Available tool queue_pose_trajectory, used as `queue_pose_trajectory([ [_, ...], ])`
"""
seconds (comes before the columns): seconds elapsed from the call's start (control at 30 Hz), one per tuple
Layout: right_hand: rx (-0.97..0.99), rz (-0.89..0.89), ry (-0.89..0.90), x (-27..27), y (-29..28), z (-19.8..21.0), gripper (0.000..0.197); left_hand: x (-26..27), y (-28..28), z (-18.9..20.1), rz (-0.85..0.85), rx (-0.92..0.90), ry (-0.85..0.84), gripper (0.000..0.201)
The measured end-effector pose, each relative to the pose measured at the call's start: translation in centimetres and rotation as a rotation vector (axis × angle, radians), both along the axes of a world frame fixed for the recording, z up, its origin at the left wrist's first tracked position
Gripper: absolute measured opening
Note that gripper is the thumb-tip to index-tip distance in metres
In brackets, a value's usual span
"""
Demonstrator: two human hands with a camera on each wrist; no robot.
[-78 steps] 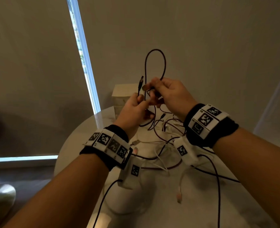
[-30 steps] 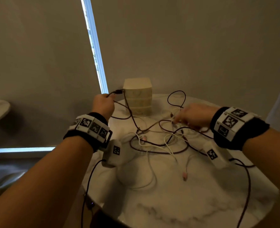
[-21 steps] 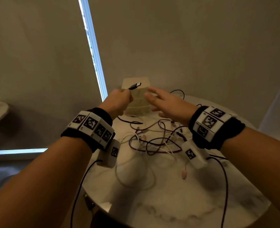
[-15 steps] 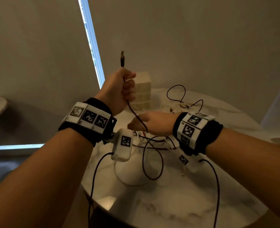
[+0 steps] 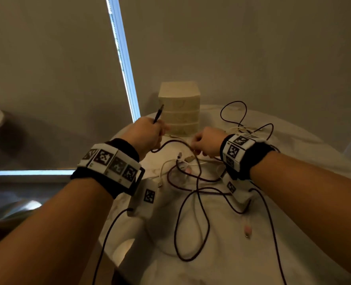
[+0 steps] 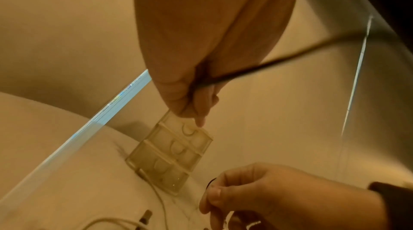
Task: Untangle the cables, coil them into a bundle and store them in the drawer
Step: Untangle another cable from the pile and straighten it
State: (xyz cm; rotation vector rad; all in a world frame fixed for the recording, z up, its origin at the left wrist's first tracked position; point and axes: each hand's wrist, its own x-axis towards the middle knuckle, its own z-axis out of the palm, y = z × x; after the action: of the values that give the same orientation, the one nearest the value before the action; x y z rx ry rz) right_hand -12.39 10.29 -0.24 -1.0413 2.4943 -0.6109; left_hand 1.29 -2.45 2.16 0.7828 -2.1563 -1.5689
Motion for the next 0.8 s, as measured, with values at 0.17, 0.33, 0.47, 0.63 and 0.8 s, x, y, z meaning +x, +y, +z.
queue_pose_trajectory([
  [0.17, 0.238, 0.14, 0.081, -0.8, -3.6, -2.6, 0.024, 0.0, -1.0, -0.7, 0.012, 0.06, -0.159, 0.019],
  [0.33, 0.378, 0.243, 0.283, -1.2, -5.0, -3.8, 0.015, 0.2, -1.5, -1.4, 0.001, 0.212, -0.139, 0.04],
  [0.47, 0.27, 0.189, 0.297, -2.2, -3.7, -3.1, 0.004, 0.1, -1.7, -1.6, 0.028, 0.31, 0.052, 0.029],
  [0.63, -0.296, -0.019, 0.106, -2.8, -1.1, 1.8, 0.013, -0.2, -1.2, 0.1, 0.113, 0.41, 0.2, 0.015],
  [0.8, -0.726, 0.006, -0.039, -1.9, 2.2, 8.1, 0.014, -1.0, 0.0, 3.3, 0.067, 0.386, 0.348, 0.014],
])
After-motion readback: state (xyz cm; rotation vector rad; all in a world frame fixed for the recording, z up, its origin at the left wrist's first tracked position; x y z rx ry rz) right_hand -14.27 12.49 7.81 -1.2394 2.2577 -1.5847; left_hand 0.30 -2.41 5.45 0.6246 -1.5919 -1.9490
